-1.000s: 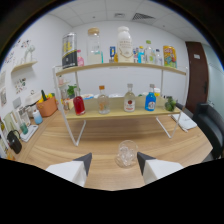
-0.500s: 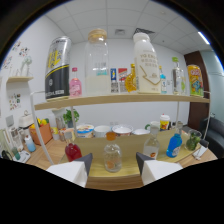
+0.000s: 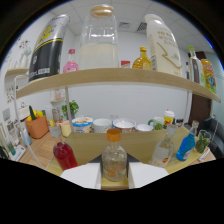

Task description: Make me a cup of Mount Fuji.

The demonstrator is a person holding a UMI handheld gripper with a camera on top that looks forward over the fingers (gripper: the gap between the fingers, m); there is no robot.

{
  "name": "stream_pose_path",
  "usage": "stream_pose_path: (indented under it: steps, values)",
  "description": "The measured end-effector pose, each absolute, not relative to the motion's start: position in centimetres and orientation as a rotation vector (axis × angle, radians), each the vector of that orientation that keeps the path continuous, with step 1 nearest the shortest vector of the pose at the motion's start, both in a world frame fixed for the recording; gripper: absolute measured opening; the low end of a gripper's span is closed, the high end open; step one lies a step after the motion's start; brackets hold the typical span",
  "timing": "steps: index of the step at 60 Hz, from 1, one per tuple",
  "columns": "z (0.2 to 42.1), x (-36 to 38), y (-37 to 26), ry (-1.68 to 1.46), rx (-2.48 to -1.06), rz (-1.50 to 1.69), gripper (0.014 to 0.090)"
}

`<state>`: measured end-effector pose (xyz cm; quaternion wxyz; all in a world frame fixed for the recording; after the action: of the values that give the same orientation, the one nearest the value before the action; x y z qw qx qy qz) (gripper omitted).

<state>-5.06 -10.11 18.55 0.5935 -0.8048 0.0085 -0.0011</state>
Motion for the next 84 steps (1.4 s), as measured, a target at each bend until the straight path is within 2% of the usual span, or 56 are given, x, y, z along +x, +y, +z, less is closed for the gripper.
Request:
stream_pose_path:
  steps: [10,20,32,42,56,68,78,84]
  values:
    - [20.4,-5.3,-12.2,0.004,-1.845,-0.004,0.0355]
    - [21.4,-6.3,-16.9,0.004,-1.820,0.055,0.0355]
    - [17.2,-7.7,-21.6,0.060,-1.877,0.176,0.0353]
    - [14.1,-8.1,-22.4,0.369,-1.908,0.478,0.0354]
    - [14.3,-7.7,-21.2,0.863,-1.722,1.006,0.0353]
    - [15.6,-6.8,-20.5,1.193,-1.445,1.416,0.0351]
    - [15.7,-5.1,-19.9,1.399,-1.192,1.683,0.0349]
    - [15.8,-4.9,-19.6,1.425,-1.135,1.740,0.0354]
